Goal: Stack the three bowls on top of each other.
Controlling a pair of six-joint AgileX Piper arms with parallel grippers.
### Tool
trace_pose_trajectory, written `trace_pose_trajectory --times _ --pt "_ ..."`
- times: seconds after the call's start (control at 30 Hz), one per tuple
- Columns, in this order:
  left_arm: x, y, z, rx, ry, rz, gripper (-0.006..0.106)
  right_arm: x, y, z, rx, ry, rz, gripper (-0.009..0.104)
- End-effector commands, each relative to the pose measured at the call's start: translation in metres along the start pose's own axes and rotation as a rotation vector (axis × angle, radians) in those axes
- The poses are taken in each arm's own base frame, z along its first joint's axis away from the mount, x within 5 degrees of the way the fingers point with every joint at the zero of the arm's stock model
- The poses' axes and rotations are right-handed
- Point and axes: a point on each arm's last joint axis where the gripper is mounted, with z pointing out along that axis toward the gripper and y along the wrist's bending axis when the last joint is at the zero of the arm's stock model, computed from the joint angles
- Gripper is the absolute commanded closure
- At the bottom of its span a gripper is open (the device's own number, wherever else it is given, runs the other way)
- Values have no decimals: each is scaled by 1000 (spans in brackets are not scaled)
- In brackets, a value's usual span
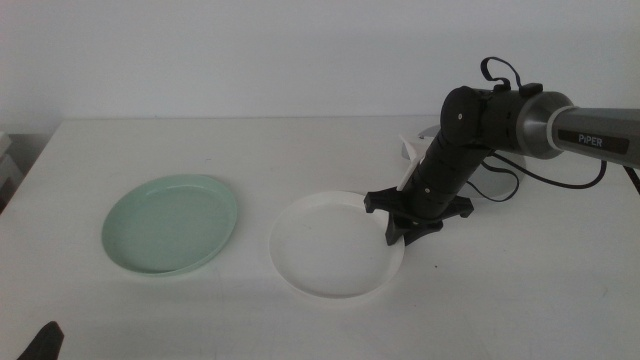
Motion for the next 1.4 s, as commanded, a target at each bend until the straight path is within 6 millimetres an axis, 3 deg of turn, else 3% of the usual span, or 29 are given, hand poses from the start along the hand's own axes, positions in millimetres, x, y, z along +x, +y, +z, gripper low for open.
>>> trace_pose_trajectory --times 0.0,0.1,0.17,0.33,0.43,0.6,0.73,0.87,1.13,1.37 --pt "-9 -1 -2 9 -90 -14 -4 -9 12 -37 -36 -110 -31 61" --pt "-9 -1 -2 9 -90 -14 -4 -11 13 -58 -32 -144 -46 45" --pt "-9 -1 -2 9 -90 -14 -4 -12 14 -84 -31 -198 -63 37" --pt "-9 -1 -2 9 -90 -14 -4 -17 8 -160 7 -369 -104 32" --pt "-9 -1 -2 9 -90 -14 -4 -28 -20 -208 86 -479 -79 32" --pt "-9 -1 -2 9 -90 -14 -4 -41 -69 -232 160 -575 11 32" --pt "-9 -1 -2 9 -90 -14 -4 -54 -108 -227 199 -622 70 32" --pt "-9 -1 -2 9 -90 -14 -4 -69 -129 -205 226 -616 59 32" --pt "-9 -1 -2 9 -90 -14 -4 -102 -154 -144 218 -586 81 32" --pt "-9 -1 -2 9 -90 -14 -4 -118 -170 -103 216 -541 93 33"
